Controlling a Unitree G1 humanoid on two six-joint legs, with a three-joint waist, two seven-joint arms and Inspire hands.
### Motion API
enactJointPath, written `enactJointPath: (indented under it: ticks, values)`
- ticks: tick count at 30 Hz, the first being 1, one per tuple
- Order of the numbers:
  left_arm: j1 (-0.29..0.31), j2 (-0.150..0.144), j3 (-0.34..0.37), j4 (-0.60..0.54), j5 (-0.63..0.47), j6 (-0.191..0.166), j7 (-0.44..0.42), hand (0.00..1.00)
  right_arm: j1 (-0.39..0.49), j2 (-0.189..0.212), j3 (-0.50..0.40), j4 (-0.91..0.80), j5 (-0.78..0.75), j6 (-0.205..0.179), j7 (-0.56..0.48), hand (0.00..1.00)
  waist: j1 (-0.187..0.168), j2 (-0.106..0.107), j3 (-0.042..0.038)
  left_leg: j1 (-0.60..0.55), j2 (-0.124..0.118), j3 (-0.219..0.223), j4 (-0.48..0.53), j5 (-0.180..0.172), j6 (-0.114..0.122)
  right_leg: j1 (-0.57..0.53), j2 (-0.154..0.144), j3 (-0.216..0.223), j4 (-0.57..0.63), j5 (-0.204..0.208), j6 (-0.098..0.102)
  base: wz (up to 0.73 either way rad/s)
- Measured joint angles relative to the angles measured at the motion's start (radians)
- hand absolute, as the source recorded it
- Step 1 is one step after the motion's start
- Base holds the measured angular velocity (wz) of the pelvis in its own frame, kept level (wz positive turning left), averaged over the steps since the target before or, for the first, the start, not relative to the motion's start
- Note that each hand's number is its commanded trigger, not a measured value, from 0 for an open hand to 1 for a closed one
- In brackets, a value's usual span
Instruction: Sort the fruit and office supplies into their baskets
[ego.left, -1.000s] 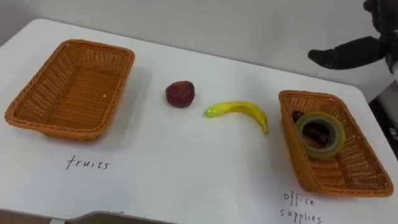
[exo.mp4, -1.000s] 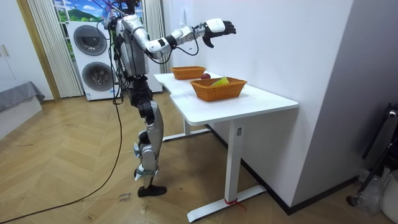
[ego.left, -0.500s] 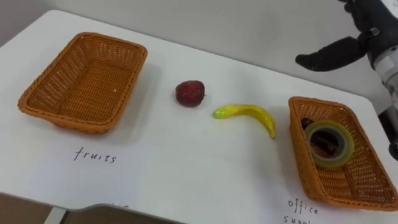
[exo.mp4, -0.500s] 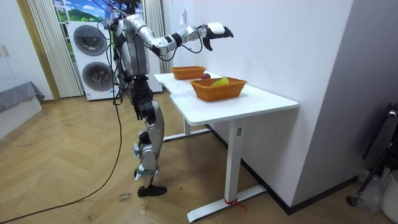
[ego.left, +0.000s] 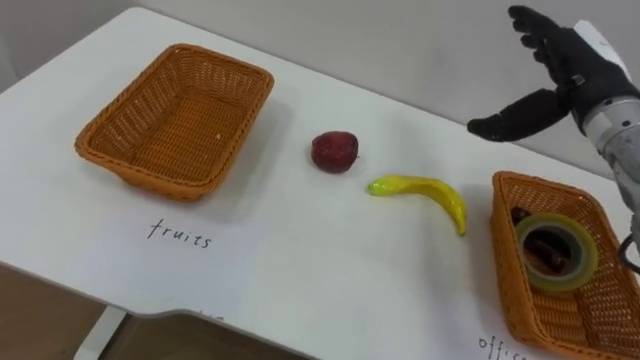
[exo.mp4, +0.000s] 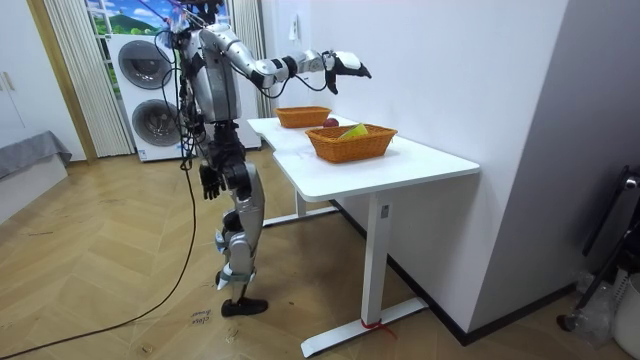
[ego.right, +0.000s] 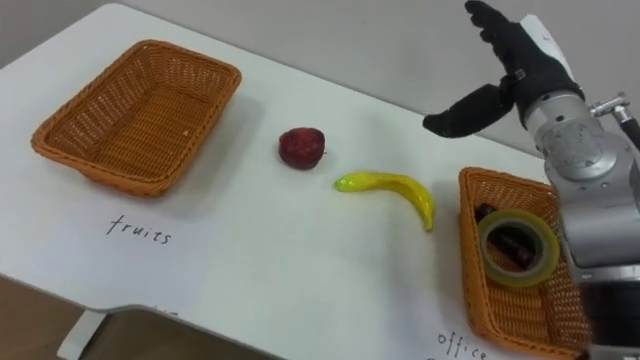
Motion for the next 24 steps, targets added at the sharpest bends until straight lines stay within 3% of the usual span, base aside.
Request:
enactJointPath:
  ticks: [6, 13, 24]
  values:
    - [-0.004, 0.000, -0.003, -0.014, 0.009, 0.003, 0.004, 0.00, 0.000, 0.000, 0.005, 0.037, -0.001, 0.000, 0.021, 0.00, 0.012, -0.005, 0.0010, -0.012, -0.001, -0.003, 0.006, 0.000, 0.000, -0.007, -0.001, -0.003, 0.000, 0.000, 0.000, 0.01]
    - [-0.026, 0.000, -0.010, -0.028, 0.009, 0.003, 0.015, 0.00, 0.000, 0.000, 0.040, 0.037, -0.009, 0.000, 0.059, 0.00, 0.014, 0.003, 0.0070, -0.027, -0.002, -0.004, 0.016, 0.000, 0.000, -0.015, -0.002, -0.004, 0.000, 0.000, 0.000, 0.01]
    - [-0.050, 0.013, -0.057, -0.023, 0.008, 0.004, 0.032, 0.00, 0.000, -0.004, 0.127, 0.106, -0.009, 0.001, 0.080, 0.00, 0.037, -0.003, 0.0031, -0.026, -0.001, -0.001, 0.015, 0.000, 0.000, -0.016, -0.002, -0.003, 0.000, 0.000, 0.000, 0.00]
